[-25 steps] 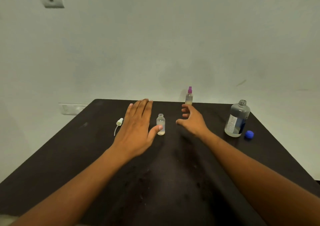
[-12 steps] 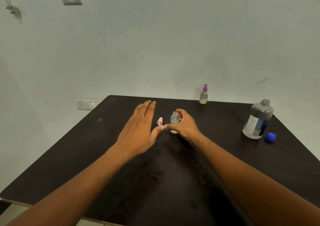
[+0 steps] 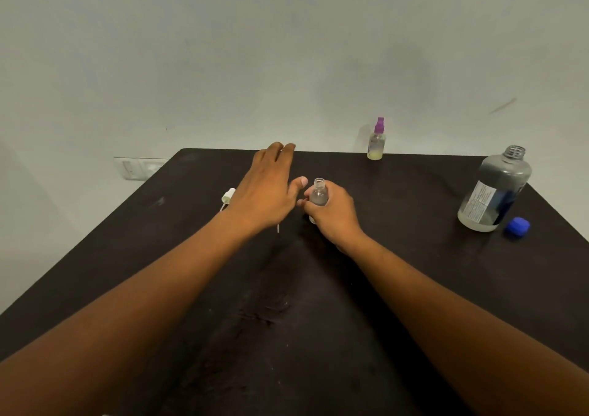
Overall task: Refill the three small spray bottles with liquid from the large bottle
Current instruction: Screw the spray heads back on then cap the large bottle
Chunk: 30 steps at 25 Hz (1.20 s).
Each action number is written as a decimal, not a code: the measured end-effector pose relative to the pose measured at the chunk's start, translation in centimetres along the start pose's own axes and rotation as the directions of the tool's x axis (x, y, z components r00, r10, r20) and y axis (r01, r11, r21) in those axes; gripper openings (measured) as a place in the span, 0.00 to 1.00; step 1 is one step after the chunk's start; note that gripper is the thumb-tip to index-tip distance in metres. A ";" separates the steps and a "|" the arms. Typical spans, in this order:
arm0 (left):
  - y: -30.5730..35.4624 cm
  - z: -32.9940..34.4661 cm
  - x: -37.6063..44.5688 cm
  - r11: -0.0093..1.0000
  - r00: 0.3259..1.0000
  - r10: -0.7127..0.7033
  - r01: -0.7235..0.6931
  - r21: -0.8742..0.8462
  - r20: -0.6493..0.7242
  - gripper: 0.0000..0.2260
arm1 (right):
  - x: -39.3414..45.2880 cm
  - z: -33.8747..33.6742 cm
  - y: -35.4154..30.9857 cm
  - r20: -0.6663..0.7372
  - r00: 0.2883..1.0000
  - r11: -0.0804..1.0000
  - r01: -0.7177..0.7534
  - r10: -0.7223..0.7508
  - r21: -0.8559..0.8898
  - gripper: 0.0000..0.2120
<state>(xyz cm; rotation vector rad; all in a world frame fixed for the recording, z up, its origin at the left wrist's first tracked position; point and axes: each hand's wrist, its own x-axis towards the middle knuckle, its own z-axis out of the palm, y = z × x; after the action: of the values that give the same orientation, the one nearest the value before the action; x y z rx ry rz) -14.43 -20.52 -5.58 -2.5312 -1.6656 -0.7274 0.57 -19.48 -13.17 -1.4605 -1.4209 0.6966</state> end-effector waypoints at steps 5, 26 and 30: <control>0.4 1.5 2.5 0.997 0.997 -0.050 0.047 0.059 0.055 0.25 | -0.6 -2.1 -0.1 -0.016 1.000 0.999 -0.023 0.023 0.045 0.09; 4.6 4.5 2.1 0.967 0.933 -0.230 0.189 0.168 0.275 0.04 | -7.4 -10.6 -1.6 -0.064 0.996 0.995 -0.064 0.069 0.074 0.10; 5.7 2.6 -1.3 0.954 0.955 -0.249 0.271 -0.128 0.162 0.12 | -11.7 -11.4 -3.3 -0.060 0.996 0.991 -0.061 0.068 0.117 0.09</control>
<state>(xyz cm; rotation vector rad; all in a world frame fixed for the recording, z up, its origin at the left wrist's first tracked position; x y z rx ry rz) -8.91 -23.37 -7.05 -2.5435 -2.0997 -0.7251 7.44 -33.86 -8.23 -1.4308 -1.2692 0.7534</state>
